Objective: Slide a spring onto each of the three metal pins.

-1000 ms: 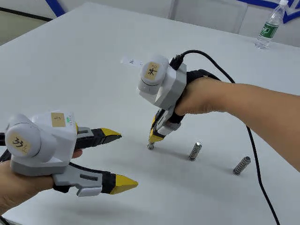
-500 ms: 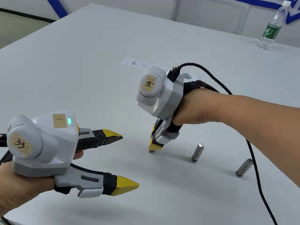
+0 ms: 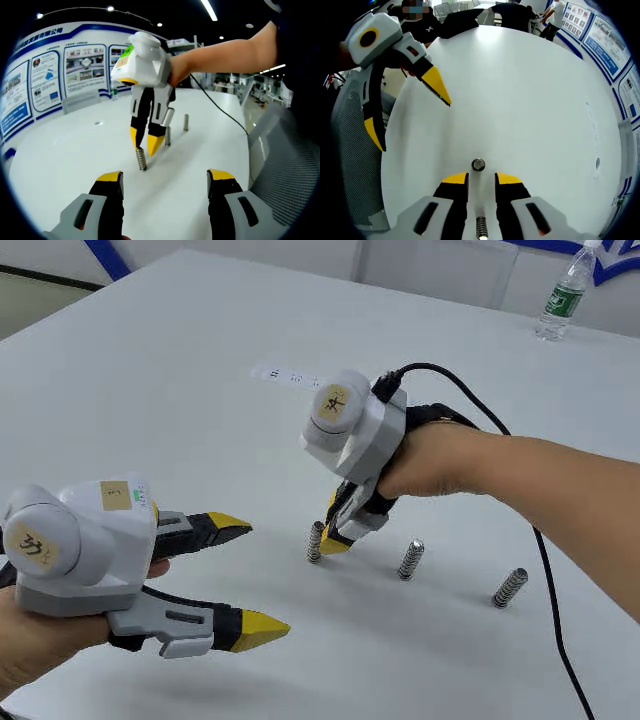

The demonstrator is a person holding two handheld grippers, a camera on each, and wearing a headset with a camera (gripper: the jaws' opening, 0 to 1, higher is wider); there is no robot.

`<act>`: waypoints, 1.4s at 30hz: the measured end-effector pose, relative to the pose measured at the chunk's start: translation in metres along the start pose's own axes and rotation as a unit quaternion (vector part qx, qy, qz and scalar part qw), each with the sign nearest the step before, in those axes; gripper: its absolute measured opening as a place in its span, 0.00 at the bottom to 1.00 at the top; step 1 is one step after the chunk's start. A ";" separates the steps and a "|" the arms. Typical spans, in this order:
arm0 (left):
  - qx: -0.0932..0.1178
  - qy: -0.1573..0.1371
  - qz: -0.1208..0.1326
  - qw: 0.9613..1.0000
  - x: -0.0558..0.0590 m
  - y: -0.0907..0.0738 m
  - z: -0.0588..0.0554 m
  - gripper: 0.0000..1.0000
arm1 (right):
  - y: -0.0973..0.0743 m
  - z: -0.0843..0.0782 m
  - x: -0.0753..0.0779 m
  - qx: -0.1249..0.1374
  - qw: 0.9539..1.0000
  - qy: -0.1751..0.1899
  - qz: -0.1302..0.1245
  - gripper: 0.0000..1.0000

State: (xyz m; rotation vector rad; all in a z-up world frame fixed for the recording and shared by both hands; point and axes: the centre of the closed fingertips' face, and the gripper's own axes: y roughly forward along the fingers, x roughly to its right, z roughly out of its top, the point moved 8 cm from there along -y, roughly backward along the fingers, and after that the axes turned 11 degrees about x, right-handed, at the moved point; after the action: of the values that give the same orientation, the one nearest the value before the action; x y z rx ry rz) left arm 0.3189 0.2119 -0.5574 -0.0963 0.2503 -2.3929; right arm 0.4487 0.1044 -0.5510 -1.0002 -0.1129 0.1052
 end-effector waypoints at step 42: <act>0.005 0.002 0.005 1.000 -0.005 0.009 0.011 0.73 | -0.114 -0.101 -0.025 0.203 0.959 0.119 -0.160 0.49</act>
State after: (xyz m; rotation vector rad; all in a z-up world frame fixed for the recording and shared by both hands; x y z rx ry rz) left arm 0.3298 0.2068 -0.5487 -0.0856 0.2413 -2.3838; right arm 0.4423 -0.0442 -0.5102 -0.5674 -0.0279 -0.2798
